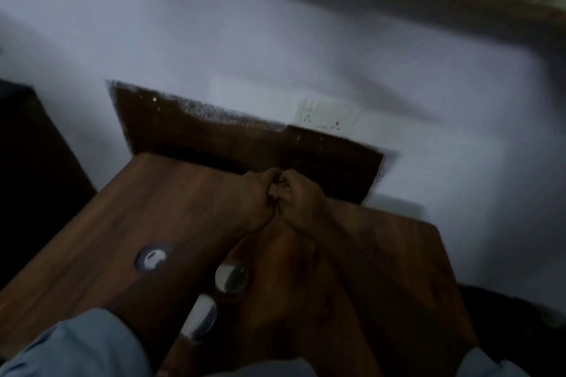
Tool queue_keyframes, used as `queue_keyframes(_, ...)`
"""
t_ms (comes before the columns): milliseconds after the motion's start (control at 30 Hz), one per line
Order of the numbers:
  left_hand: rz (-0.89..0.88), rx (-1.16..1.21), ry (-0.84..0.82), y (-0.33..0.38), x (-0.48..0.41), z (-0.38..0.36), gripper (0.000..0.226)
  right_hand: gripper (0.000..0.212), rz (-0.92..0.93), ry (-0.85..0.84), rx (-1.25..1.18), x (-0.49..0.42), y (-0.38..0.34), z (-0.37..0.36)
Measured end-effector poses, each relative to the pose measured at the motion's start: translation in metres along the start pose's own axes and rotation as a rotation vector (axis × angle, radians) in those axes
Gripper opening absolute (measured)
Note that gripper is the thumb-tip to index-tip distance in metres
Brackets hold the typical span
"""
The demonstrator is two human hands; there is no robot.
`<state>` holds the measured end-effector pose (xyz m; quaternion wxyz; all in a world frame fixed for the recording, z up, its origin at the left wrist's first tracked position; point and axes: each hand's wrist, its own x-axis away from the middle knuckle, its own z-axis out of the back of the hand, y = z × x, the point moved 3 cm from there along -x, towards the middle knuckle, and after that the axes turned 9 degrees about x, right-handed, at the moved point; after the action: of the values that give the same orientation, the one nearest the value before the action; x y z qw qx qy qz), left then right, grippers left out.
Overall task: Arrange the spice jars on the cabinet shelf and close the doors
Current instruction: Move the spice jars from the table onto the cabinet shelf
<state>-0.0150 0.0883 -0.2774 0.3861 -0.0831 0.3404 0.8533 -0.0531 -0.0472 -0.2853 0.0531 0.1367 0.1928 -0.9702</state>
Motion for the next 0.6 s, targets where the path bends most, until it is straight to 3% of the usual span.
queue_keyframes(100,0.085,-0.07,-0.129,-0.026,0.043,-0.03,0.049,0.035,0.114,-0.318,0.117,0.022,-0.003,-0.059)
queue_keyframes(200,0.325,-0.085,-0.317,-0.062,0.092,-0.061,0.059,0.058,-0.067,-0.474,0.096,0.047,-0.005,-0.106)
queue_keyframes(300,0.393,-0.125,-0.471,-0.089,0.129,-0.079,0.079,0.08,-0.127,-0.6,0.045,0.07,-0.018,-0.146)
queue_keyframes(500,0.448,-0.14,-0.564,-0.111,0.161,-0.093,0.097,0.104,-0.208,-0.656,0.003,0.085,-0.03,-0.19)
queue_keyframes(600,0.439,-0.122,-0.516,-0.109,0.166,-0.093,0.091,0.09,-0.248,-0.642,0.077,0.088,-0.036,-0.204)
